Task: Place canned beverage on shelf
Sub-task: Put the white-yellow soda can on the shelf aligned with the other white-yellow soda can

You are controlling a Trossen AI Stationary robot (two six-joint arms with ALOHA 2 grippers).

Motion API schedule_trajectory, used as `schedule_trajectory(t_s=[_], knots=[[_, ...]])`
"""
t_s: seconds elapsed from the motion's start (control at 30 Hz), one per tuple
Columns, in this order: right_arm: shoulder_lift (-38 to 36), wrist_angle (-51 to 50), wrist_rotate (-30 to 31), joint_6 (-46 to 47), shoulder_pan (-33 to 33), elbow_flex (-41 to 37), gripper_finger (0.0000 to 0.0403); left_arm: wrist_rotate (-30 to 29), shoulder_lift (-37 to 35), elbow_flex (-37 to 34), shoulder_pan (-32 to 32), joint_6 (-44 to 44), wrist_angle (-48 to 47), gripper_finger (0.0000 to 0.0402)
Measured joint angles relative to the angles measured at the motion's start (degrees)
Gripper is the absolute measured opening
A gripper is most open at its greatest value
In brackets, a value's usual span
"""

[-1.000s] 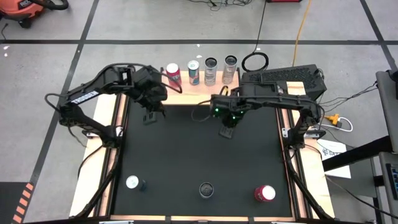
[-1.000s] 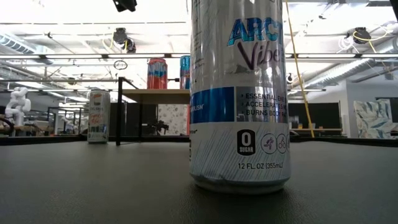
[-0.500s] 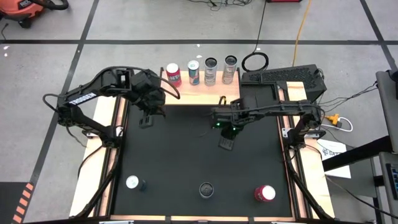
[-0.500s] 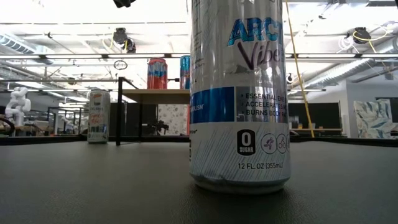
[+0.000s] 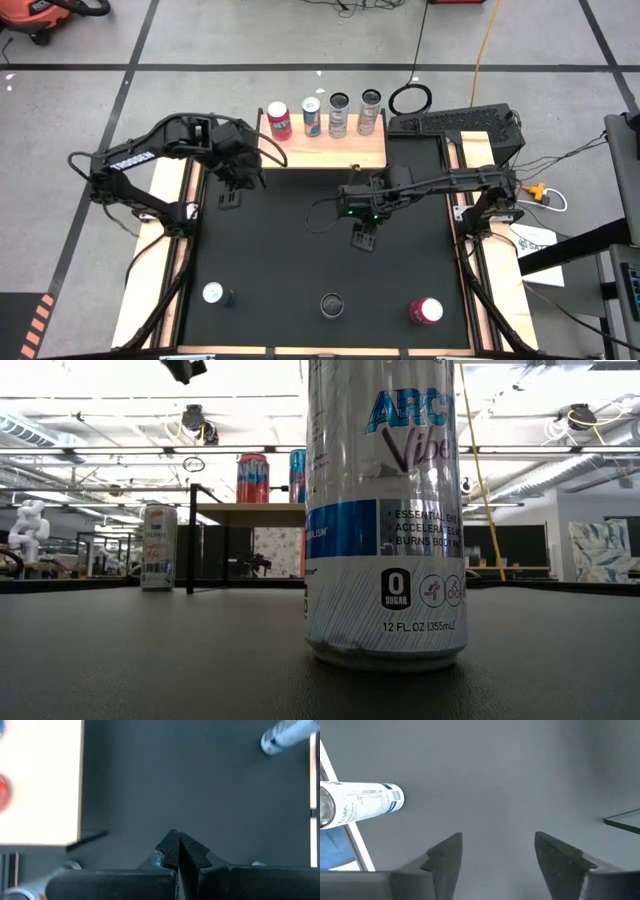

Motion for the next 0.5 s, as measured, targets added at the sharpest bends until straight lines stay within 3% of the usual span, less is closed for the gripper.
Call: schedule_trajectory(t_s=[0.23, 0.5], knots=[[0.34, 0.42, -0.05, -0.03, 0.03, 0.00, 0.0249, -2.55, -2.13, -8.00, 0.22, -0.13, -0.08, 0.0004], [0.34, 0.42, -0.13, 1.12, 0.03, 0.00, 0.0245, -2.51, -0.70, -9.18, 0.22, -0.11, 0.18, 0.0004]])
